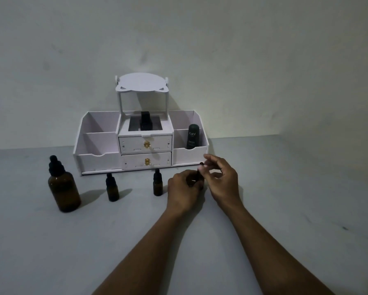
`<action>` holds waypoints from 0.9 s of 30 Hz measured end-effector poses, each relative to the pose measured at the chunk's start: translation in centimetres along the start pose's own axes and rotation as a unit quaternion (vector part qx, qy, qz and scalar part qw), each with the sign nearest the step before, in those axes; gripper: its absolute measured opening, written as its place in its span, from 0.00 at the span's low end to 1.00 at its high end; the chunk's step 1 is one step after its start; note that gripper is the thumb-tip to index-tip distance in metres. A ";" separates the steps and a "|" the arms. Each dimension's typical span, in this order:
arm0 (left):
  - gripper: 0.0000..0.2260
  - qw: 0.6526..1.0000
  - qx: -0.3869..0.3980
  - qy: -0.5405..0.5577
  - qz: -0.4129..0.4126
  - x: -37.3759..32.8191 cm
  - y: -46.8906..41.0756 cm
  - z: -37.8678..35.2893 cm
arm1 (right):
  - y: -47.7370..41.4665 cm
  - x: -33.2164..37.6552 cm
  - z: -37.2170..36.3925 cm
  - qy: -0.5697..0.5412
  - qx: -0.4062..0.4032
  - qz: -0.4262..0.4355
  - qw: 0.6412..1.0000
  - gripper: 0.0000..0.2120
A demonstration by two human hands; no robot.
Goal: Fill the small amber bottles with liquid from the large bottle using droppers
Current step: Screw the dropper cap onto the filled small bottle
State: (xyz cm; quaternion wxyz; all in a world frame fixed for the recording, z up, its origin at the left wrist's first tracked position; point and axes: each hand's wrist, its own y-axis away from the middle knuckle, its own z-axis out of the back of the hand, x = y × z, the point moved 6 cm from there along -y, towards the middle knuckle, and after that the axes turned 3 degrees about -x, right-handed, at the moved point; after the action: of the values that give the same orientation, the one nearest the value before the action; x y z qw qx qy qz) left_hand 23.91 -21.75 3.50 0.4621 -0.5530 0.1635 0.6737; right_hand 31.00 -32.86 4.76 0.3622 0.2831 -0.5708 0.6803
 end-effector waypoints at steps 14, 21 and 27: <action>0.13 1.000 0.007 0.001 0.006 0.0 -0.1 0.0 | 0.2 0.1 -0.5 -0.005 0.026 0.017 0.999 0.17; 0.12 1.000 0.003 -0.007 -0.002 -0.2 -0.1 0.2 | 0.2 0.0 -0.4 0.000 -0.001 0.021 1.000 0.17; 0.13 1.000 0.011 -0.008 0.002 -0.5 0.0 0.2 | -0.1 -0.7 -0.5 -0.012 0.020 -0.003 1.000 0.13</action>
State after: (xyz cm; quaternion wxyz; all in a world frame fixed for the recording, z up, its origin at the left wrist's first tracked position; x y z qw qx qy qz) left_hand 23.75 -21.80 4.00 0.4684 -0.5418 0.1681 0.6773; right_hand 31.46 -32.48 4.15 0.3515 0.2999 -0.5604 0.6874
